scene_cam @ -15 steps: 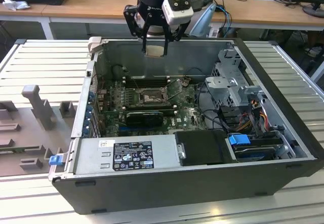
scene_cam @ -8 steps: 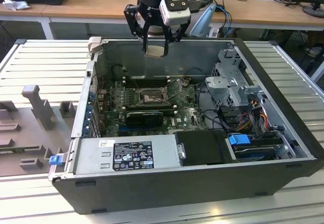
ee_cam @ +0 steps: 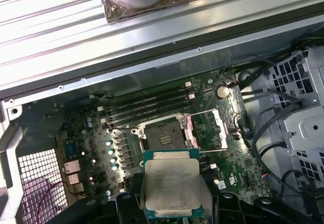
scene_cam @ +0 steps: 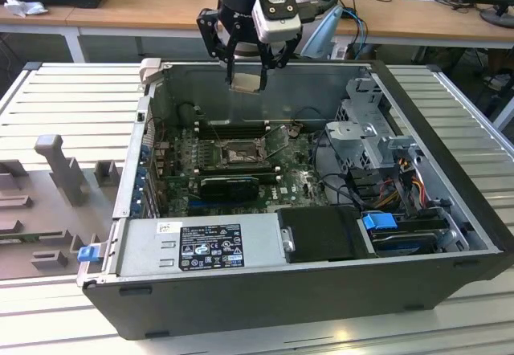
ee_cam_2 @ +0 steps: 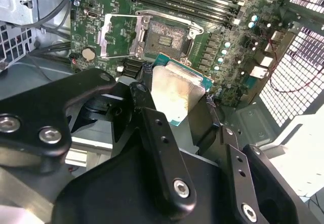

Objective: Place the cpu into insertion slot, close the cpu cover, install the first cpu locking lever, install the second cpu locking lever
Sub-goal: 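Place the cpu into insertion slot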

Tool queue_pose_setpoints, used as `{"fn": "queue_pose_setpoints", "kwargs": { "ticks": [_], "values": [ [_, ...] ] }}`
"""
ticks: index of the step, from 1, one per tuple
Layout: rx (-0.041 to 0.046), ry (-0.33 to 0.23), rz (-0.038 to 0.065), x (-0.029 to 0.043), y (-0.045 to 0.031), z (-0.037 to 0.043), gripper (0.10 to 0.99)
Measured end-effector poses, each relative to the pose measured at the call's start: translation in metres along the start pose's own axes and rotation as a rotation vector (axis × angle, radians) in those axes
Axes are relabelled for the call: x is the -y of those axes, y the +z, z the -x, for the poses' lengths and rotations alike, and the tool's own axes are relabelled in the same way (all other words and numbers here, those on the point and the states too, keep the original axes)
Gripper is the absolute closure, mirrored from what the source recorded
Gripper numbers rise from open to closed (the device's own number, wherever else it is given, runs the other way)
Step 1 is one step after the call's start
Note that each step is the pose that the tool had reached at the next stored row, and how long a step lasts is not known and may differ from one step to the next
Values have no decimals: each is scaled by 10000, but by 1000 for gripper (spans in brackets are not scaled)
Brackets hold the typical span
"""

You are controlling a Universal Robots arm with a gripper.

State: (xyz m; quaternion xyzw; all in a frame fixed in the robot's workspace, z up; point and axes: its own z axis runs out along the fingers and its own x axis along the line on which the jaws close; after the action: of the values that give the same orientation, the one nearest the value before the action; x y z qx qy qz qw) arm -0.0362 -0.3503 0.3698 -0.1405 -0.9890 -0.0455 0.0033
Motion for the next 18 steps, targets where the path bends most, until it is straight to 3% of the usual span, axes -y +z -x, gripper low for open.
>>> {"fn": "queue_pose_setpoints", "kwargs": {
  "ticks": [18],
  "values": [
    [210,2309,36,1,15,0,557]
  ]
}}
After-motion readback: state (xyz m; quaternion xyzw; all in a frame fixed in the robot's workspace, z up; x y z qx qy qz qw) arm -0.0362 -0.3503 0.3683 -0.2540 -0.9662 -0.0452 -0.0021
